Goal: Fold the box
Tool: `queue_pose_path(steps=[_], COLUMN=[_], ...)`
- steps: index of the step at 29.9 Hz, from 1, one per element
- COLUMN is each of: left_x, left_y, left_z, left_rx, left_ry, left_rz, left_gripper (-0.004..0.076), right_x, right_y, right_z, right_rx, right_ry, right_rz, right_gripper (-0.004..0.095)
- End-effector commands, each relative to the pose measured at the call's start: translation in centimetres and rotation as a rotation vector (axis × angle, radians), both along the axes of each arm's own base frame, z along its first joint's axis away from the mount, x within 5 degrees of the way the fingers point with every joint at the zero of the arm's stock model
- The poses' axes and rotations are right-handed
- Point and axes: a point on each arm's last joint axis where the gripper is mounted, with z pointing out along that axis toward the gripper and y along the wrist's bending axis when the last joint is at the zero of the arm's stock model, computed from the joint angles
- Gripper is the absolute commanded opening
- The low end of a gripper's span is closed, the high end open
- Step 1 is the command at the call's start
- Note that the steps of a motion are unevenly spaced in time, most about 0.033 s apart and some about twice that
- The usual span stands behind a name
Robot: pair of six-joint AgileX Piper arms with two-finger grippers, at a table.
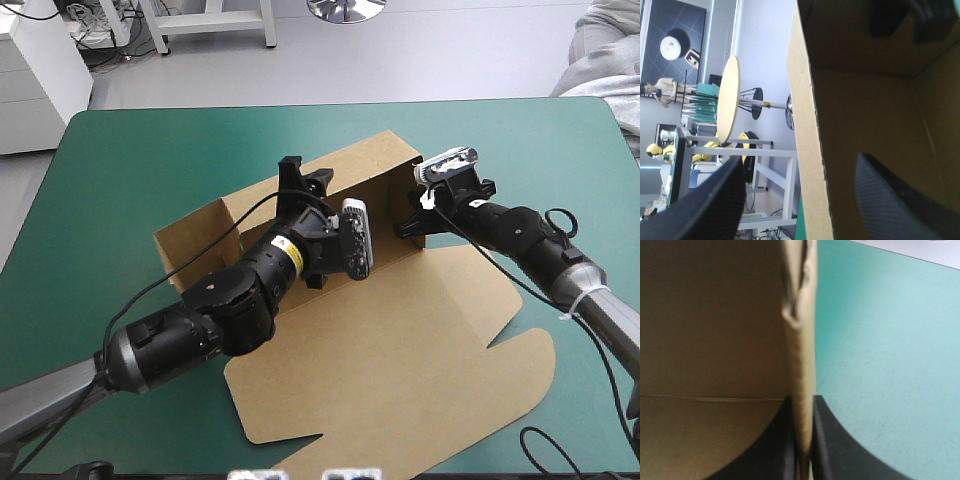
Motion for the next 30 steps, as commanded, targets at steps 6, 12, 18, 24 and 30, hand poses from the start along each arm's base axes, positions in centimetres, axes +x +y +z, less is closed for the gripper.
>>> queue_pose_path(steps=[6,12,18,24,30], left_x=[-2.8,-0.8,2.5,4.6,5.8], left_y=[2.2,4.2,8.3,14.0,19.2], left_z=[4.1,5.4,7.5,8.0,7.4], left_rx=[-0.097,-0.168,-0.328,-0.413,-0.64], left_ry=[-0.07,-0.044,0.072,0.329,0.513], left_rz=[-0.017,0.085,0.261,0.456,0.626], left_gripper=[0.0005,0.0017,0.0017,0.0017,0.0015], right_x=[0.2,0.1,0.1,0.0,-0.1], right_y=[-0.2,-0.2,-0.2,-0.2,-0.1], right_z=[2.4,2.3,2.3,2.2,2.1], right_rx=[0.034,0.014,0.017,-0.015,-0.031], right_ry=[-0.067,-0.064,-0.062,-0.067,-0.059], right_rz=[-0.019,-0.001,-0.003,0.014,0.035], right_gripper=[-0.0019,-0.0019,-0.0019,-0.0019,-0.0019])
